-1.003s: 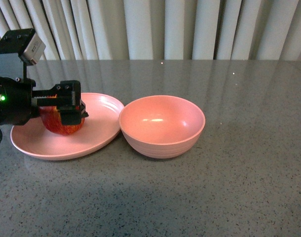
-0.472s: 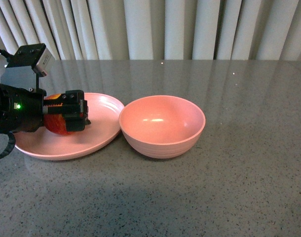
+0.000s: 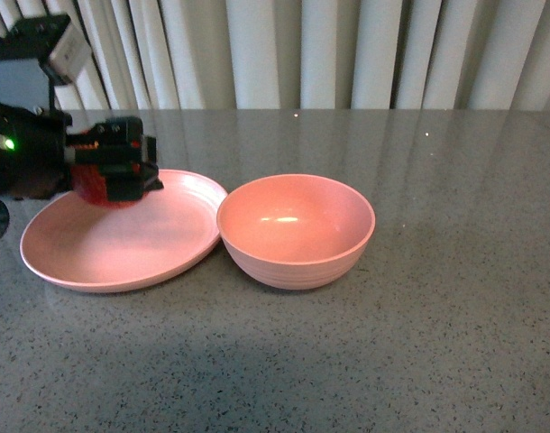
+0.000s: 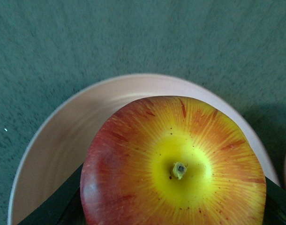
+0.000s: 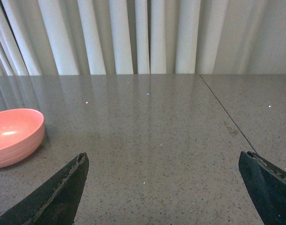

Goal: Move apple from plate to bowl

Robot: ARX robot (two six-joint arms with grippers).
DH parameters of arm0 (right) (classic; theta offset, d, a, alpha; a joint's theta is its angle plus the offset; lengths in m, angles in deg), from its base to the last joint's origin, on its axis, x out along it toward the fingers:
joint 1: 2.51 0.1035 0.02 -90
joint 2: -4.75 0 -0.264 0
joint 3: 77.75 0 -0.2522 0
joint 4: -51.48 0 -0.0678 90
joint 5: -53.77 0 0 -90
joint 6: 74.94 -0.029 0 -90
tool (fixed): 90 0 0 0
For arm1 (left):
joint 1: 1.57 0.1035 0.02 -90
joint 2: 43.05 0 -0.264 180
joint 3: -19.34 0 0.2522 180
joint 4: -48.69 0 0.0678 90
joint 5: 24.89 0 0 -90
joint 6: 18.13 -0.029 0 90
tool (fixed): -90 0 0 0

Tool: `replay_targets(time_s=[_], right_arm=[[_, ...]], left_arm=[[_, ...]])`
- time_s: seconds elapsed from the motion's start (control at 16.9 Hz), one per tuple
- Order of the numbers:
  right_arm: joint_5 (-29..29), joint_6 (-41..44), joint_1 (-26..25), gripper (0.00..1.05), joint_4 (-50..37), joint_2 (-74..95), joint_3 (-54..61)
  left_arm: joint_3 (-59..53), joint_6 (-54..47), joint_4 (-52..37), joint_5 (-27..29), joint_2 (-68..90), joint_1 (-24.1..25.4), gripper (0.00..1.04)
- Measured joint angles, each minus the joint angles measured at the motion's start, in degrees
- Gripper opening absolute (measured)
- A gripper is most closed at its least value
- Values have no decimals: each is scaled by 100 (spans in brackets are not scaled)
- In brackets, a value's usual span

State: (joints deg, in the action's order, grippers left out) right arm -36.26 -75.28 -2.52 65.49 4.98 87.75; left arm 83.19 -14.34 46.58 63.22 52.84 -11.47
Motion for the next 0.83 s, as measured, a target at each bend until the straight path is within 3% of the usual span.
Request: replay_targets(time_s=[0.18,0.53,0.83], right_arm=[[2,0,0,98,0,0,0],[2,0,0,98,2,0,0],[2,0,0,98,4,0,0]], left_arm=[[223,-125,188,46,-669,-369,70],[616,-144,393,216,-638,-1679,70],[649,-68,402,254,4,-2068,70]])
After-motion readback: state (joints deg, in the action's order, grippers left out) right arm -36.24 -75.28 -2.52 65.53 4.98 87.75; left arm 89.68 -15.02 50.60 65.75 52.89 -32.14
